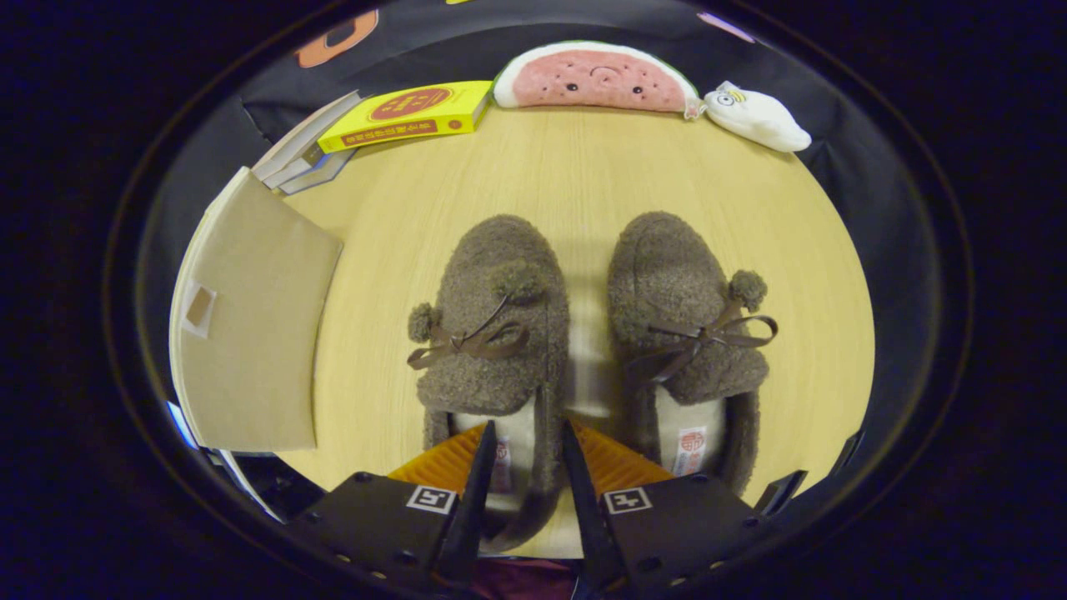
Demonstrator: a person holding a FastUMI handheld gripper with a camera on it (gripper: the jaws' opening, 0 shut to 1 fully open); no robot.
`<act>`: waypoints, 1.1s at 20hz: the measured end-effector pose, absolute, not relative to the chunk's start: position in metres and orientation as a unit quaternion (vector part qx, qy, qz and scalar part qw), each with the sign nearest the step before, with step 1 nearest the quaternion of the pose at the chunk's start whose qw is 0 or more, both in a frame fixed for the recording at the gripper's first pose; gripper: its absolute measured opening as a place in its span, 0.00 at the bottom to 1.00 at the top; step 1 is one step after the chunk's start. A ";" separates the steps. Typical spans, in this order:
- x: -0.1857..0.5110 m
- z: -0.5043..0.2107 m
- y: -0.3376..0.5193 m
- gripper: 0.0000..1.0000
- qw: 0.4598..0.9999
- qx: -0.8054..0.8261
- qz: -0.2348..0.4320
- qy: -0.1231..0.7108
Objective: Open the storage box then place both shoes into the box .Put the left shoe in first, then the right shoe, with the right side of both shoes facing outward in a uniform manner.
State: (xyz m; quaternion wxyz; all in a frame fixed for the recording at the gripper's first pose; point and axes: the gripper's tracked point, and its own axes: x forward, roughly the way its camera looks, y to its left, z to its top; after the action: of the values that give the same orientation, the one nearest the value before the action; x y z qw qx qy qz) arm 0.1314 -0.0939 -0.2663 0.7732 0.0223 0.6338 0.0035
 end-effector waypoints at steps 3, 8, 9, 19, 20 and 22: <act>0.129 -0.263 -0.101 0.15 0.765 0.023 -0.008 0.643; 0.118 -0.258 -0.099 0.00 0.752 0.041 -0.012 0.658; 0.117 -0.251 -0.097 0.00 0.751 0.046 -0.010 0.658; 0.095 -0.162 -0.055 0.00 0.784 0.088 0.000 0.615; 0.093 -0.153 -0.049 0.00 0.788 0.090 -0.001 0.609; 0.092 -0.134 -0.031 0.00 0.798 0.103 0.008 0.593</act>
State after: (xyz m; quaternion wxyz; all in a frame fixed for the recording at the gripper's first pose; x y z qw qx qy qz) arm 0.0922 -0.0306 -0.1338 0.7982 0.1031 0.5934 0.0078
